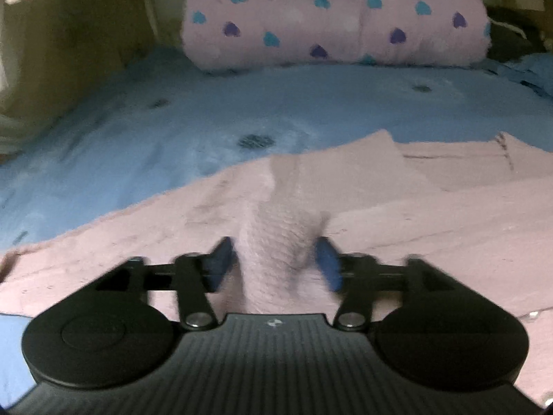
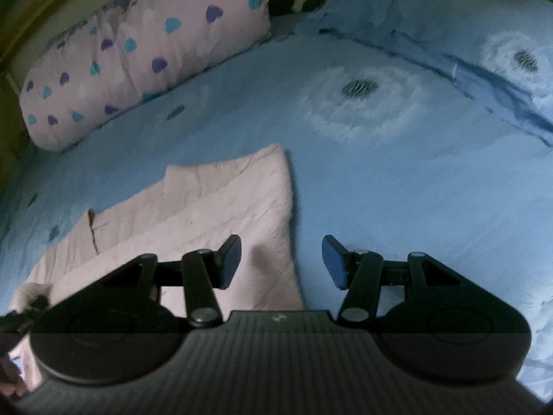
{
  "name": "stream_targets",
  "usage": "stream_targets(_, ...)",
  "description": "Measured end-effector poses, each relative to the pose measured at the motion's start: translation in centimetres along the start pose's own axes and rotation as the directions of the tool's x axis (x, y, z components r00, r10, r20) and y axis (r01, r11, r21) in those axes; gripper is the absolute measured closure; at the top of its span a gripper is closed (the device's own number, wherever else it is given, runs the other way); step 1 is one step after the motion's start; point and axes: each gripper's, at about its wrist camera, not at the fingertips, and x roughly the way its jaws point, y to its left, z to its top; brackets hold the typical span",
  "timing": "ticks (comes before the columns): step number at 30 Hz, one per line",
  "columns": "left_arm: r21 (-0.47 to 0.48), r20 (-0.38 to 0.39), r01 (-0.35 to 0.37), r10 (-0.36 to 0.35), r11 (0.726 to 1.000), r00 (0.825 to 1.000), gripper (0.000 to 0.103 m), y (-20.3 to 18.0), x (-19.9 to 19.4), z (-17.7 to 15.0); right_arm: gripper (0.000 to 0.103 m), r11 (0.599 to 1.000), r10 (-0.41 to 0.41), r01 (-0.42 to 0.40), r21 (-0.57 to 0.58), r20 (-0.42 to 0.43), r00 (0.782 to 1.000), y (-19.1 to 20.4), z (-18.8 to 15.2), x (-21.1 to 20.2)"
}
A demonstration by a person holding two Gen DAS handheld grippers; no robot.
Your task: Fold small clothes
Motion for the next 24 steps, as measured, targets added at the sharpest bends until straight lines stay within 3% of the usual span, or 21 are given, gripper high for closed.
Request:
stream_targets(4, 0.046, 0.003, -0.001, 0.0, 0.999, 1.0, 0.024, 0.8, 0.1, 0.3, 0.048, 0.998, -0.008, 0.005, -0.061, -0.059, 0.998, 1.0, -0.8, 1.2)
stream_targets(7, 0.061, 0.023, 0.002, -0.004, 0.998, 1.0, 0.023, 1.5, -0.9, 0.6, 0.048, 0.999, 0.018, -0.022, -0.036, -0.11, 0.994, 0.7, -1.5, 2.4)
stream_targets(13, 0.058, 0.049, 0.008, -0.011, 0.998, 0.999, 0.017, 3.7, -3.5, 1.3, 0.05, 0.999, 0.003, -0.006, -0.034, -0.091, 0.996, 0.9, -1.8, 1.8)
stream_targets(18, -0.027, 0.014, 0.012, -0.012, 1.0, 1.0, 0.014, 6.8, -4.9, 1.4, 0.049, 0.999, 0.012, -0.015, -0.043, -0.075, 0.997, 1.2, -2.2, 0.8)
stream_targets(24, -0.205, -0.105, -0.025, 0.004, 0.978, 0.995, 0.013, 10.7, -4.9, 0.2, 0.049, 0.998, 0.062, -0.063, -0.031, -0.018, 0.998, 1.5, -2.1, -1.6)
